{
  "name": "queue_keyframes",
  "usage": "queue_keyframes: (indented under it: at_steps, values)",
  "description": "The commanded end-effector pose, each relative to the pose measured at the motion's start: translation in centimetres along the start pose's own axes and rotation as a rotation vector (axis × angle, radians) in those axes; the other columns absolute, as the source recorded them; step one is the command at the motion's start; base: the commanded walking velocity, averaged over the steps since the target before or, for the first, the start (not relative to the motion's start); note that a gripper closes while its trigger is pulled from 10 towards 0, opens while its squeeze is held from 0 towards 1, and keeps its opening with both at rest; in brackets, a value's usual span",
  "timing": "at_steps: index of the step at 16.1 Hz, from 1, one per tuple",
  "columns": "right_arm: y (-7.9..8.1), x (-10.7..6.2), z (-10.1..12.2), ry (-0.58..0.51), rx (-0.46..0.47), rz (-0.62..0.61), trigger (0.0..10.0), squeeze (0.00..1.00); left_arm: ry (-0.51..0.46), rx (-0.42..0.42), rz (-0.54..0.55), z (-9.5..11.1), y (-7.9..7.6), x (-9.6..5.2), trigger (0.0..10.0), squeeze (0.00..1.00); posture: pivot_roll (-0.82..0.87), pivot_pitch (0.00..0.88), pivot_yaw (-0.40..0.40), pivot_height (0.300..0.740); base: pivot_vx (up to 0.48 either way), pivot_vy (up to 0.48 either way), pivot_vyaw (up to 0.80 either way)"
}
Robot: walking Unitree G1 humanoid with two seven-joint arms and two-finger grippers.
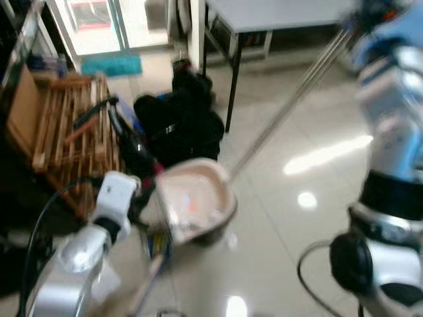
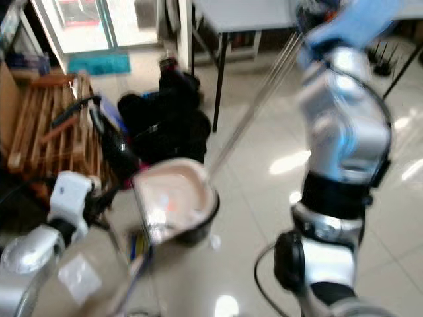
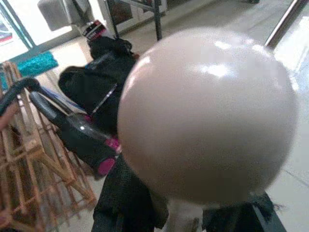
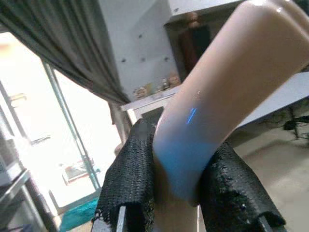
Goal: Sweep floor
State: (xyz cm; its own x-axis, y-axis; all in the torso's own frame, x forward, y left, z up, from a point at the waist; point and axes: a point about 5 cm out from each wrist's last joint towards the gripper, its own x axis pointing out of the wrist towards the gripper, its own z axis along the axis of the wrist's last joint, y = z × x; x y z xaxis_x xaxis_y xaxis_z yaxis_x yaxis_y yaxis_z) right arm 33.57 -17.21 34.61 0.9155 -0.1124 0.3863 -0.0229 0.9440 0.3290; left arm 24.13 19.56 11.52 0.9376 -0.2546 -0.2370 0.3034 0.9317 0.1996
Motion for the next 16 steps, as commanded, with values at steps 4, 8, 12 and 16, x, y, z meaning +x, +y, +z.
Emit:
queue_keyframes:
  at_steps: [4, 8, 12, 16]
  values:
    - [-1.52, -0.28, 2.41, -0.115, -0.039, -0.051, 10.0, 0.0, -0.043, 0.013, -0.019, 0.8, -0.18, 0.51, 10.0, 0.0, -0.01, 0.053, -0.005, 0.74, 0.367, 0.0, 0.0]
    - [-1.82, -0.53, 2.32, -0.113, -0.04, -0.067, 10.0, 0.0, -0.047, 0.015, -0.035, 0.82, -0.2, 0.92, 10.0, 0.0, -0.02, 0.042, 0.004, 0.74, 0.379, 0.0, 0.0]
    - [-2.12, -0.55, 2.58, -0.128, -0.053, -0.074, 10.0, 0.0, -0.054, 0.016, -0.042, 0.9, -0.28, 1.13, 10.0, 0.0, -0.02, 0.039, 0.001, 0.74, 0.381, 0.0, 0.0]
    - [-1.96, -0.6, 2.39, -0.143, -0.093, -0.049, 10.0, 0.0, -0.034, 0.029, -0.018, 0.14, -0.21, 0.73, 10.0, 0.0, -0.01, 0.041, -0.008, 0.74, 0.187, 0.0, 0.0]
